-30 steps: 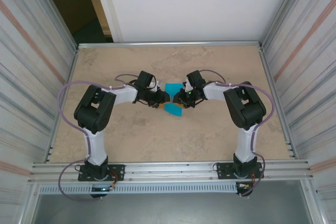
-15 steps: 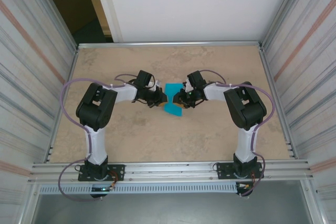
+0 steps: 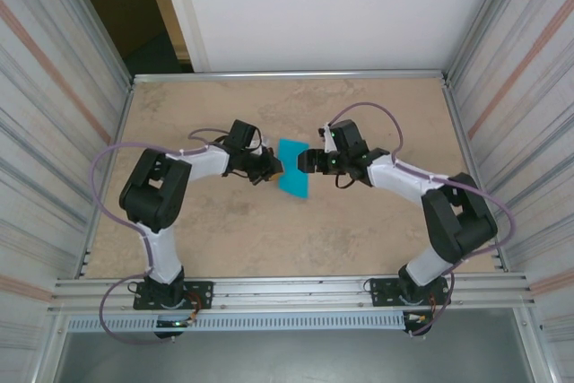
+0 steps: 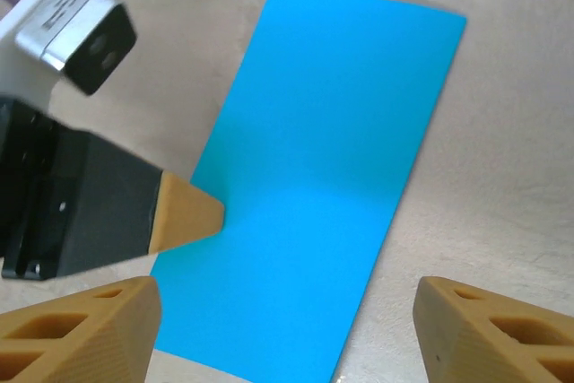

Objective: Fold a paper plane with a square sheet of paper (pick it up from the middle)
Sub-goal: Third fold the triangle at the center of the table.

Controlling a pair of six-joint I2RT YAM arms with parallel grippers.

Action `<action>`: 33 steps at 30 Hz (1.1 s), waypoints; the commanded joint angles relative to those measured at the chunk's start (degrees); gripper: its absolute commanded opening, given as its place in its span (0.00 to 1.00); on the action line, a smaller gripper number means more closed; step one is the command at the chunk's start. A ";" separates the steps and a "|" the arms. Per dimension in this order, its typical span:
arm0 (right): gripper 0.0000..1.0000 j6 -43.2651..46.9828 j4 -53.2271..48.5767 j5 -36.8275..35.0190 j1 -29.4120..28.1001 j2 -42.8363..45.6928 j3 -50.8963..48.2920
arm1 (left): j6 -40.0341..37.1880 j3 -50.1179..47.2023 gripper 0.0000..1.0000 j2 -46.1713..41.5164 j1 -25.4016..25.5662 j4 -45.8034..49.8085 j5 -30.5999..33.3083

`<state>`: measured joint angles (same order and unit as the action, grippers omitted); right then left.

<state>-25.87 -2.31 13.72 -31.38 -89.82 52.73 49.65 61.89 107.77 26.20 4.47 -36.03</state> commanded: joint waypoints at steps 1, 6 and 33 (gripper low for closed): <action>0.75 8.90 5.01 -6.74 -2.63 2.72 -3.35 | 4.52 -1.33 0.00 -3.41 0.08 0.16 2.24; 0.75 19.38 12.81 -9.64 -8.06 4.30 -8.62 | 8.04 -1.93 0.00 -5.11 0.51 -0.48 3.55; 0.47 42.14 35.19 -22.78 -17.85 -5.16 -14.17 | 9.89 -1.67 0.02 -4.49 0.45 -0.21 3.07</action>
<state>15.27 29.76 -7.99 -48.80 -96.44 40.18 59.40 60.27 104.64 26.35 4.01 -32.95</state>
